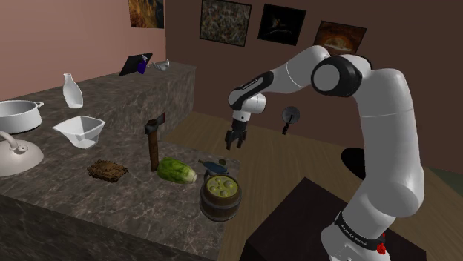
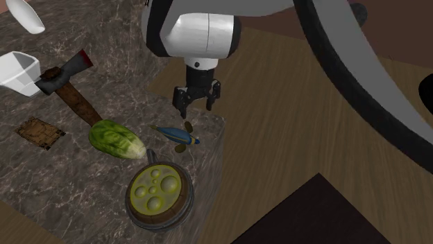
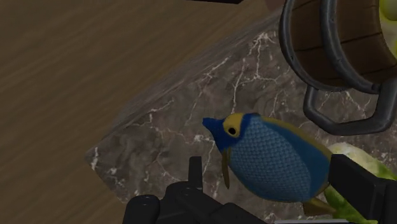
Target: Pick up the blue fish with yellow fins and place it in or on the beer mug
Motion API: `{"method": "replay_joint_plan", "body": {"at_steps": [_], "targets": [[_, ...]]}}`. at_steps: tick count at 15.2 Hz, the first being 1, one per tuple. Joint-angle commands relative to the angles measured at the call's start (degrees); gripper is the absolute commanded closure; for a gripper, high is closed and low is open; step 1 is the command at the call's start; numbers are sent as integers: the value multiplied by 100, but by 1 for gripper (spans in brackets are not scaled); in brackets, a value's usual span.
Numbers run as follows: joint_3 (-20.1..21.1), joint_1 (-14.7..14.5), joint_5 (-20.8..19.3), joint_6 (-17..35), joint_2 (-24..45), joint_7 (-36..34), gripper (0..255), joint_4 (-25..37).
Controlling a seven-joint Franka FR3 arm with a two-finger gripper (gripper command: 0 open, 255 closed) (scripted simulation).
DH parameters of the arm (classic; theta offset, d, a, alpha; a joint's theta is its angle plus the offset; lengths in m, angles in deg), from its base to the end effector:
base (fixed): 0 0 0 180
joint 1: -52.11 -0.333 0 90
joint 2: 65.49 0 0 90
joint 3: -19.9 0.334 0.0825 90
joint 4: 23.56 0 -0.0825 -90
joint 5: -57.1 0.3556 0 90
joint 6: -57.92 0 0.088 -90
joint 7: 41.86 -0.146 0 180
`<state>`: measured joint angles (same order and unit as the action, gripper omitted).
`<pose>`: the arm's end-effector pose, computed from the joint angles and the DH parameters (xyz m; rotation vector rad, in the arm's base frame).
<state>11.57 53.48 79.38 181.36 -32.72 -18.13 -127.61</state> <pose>0.6062 -0.0711 0.2088 -2.8631 -0.0100 0.2100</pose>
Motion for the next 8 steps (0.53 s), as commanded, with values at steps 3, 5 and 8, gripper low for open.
{"method": "replay_joint_plan", "body": {"at_steps": [3, 5, 8], "targets": [[131, 161, 159, -103, 967, 71, 0, 938], [193, 229, 204, -193, 1449, 61, 0, 1460], [229, 209, 244, -32, 1564, 84, 0, 1419]]}}
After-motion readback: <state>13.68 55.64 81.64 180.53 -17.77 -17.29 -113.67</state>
